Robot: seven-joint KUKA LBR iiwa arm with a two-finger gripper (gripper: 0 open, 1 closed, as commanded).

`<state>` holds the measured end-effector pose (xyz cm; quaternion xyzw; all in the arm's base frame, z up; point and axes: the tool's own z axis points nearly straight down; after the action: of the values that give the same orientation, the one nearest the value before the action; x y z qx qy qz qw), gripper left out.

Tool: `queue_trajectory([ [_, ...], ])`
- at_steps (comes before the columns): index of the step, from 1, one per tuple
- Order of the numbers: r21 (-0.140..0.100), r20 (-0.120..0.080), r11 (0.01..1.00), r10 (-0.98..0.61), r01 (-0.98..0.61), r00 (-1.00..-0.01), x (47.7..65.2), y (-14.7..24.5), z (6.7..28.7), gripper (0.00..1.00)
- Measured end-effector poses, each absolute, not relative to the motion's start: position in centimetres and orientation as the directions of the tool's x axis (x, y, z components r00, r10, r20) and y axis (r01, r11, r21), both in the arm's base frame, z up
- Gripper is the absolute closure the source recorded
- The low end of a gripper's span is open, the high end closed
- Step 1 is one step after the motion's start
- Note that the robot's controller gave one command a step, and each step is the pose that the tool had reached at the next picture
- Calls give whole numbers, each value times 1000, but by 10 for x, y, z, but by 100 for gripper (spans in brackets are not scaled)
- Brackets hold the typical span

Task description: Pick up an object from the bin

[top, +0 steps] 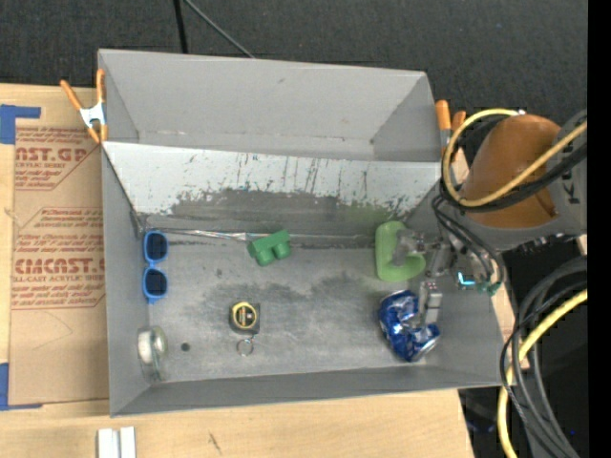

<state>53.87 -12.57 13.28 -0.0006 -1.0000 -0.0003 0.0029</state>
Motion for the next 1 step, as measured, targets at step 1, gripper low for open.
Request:
queue_trajectory([
  [1, 0, -34, 971, 240, 240, -970, 522, -149, 92, 0],
])
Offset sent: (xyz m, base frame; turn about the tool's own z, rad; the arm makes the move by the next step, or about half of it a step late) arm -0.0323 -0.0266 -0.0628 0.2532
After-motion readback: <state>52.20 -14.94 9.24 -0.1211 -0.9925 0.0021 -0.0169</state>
